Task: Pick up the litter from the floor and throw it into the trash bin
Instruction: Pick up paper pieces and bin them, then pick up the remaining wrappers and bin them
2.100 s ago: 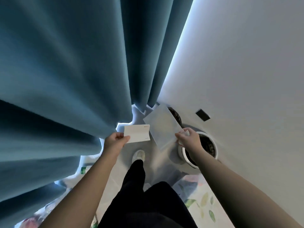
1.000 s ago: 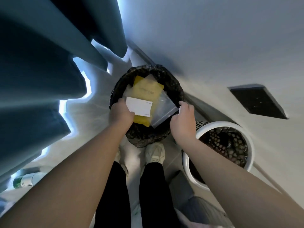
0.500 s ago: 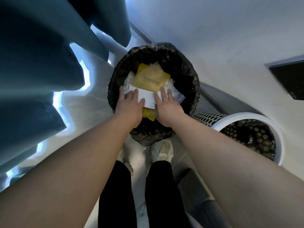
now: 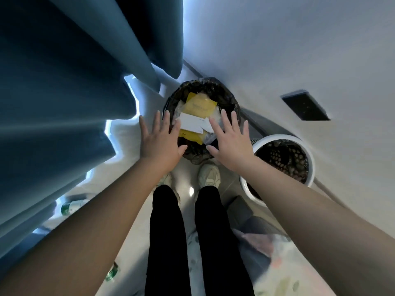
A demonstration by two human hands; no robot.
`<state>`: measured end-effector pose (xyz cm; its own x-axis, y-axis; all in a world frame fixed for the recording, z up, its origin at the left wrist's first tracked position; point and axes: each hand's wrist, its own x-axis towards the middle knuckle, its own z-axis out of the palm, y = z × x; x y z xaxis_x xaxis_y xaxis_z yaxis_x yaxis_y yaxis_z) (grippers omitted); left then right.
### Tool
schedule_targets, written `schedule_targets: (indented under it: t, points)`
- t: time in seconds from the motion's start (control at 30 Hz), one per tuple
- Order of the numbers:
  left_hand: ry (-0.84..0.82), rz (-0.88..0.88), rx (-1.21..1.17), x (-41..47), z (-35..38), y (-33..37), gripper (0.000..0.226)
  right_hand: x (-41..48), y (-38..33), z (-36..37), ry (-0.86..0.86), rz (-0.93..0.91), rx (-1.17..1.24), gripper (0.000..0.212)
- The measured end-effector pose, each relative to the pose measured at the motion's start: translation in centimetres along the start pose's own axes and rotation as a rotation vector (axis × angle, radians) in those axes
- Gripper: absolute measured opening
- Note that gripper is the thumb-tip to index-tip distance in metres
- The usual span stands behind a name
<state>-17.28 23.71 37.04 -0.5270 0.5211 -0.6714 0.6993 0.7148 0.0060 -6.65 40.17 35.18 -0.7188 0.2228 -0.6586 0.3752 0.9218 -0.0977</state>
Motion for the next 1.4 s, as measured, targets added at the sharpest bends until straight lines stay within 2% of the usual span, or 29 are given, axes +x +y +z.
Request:
schedule_targets:
  t: [0.17,0.33,0.43,0.67,0.9,1.2,1.4]
  points:
    - [0.138,-0.119,-0.087,-11.0,-4.5,-1.4,0.073,-8.3,-3.2,-5.9,0.097,-0.029,0.046,0.081]
    - [0.181,-0.382,-0.284,-23.1,-5.5,-2.0,0.072,-15.6,-6.8,-10.2,0.1,-0.136,-0.009,0.08]
    - [0.183,-0.517,-0.379,-30.0,-5.2,-1.3,0.072,-19.9,-9.1,-12.8,0.113,-0.233,-0.067,0.08]
    - [0.213,-0.862,-0.555,-46.8,-3.1,-0.9,0.072,-30.5,-19.0,-17.5,0.133,-0.614,-0.213,0.082]
    - [0.222,-1.143,-0.738,-58.9,4.3,-2.3,0.074,-38.2,-29.8,-13.3,0.11,-0.821,-0.381,0.081]
    - [0.244,-1.267,-0.794,-73.2,15.2,-5.3,0.075,-48.0,-43.3,-4.3,0.094,-0.888,-0.453,0.08]
    - [0.227,-1.3,-0.841,-77.7,20.0,-6.9,0.075,-51.8,-49.3,-0.8,0.099,-0.943,-0.435,0.079]
